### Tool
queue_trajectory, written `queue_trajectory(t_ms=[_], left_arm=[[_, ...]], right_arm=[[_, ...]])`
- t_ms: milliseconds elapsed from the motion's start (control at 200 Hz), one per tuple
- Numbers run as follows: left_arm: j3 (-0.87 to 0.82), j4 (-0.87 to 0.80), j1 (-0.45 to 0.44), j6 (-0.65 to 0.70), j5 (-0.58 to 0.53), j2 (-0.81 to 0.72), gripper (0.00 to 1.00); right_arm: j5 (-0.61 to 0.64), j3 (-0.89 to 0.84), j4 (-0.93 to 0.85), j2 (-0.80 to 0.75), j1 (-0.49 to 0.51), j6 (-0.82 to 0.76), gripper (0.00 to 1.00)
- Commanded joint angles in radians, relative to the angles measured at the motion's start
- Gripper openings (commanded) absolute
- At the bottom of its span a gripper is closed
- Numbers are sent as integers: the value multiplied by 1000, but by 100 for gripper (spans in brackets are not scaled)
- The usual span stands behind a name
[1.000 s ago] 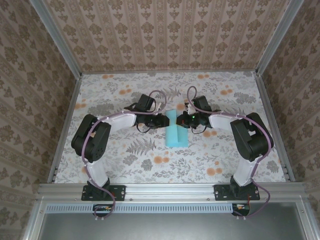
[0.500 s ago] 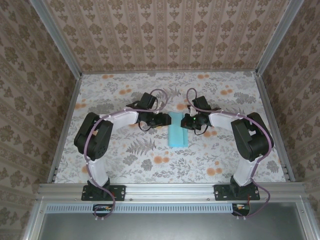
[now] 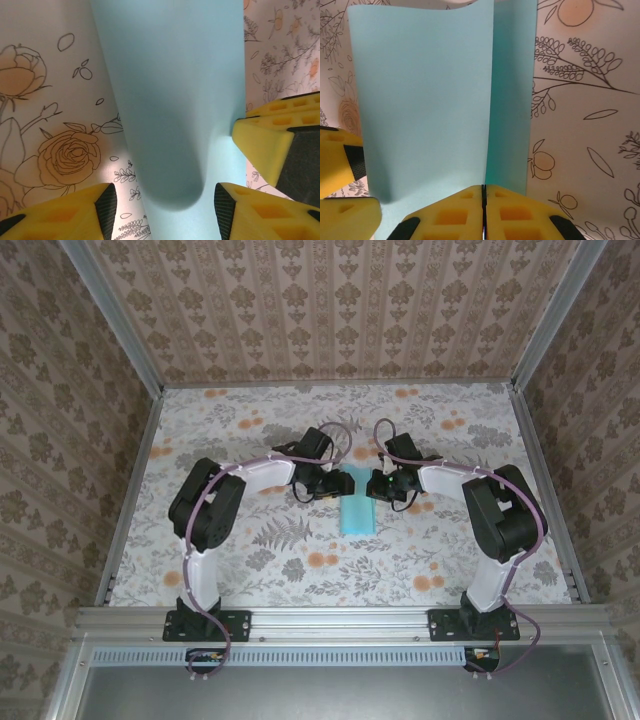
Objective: Fold a paper plane with a square sheet of paper (fold left side to right side)
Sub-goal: First fold in half a square sheet of paper at the center of the table.
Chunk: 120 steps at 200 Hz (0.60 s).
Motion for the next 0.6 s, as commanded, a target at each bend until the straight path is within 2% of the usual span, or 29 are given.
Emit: queue_trajectory(t_ms=[0,385,595], left_arm=[[23,-42,-10,-8,-20,24,56],[29,-63,-22,-22,-48,60,55],[43,-77,-33,-22,-58,84,54]], right_arm=[[31,25,-37,7,-3,-19,10],[51,18,-34,4,-2,-18,13],[66,1,-22,-46,-7,-21,29]])
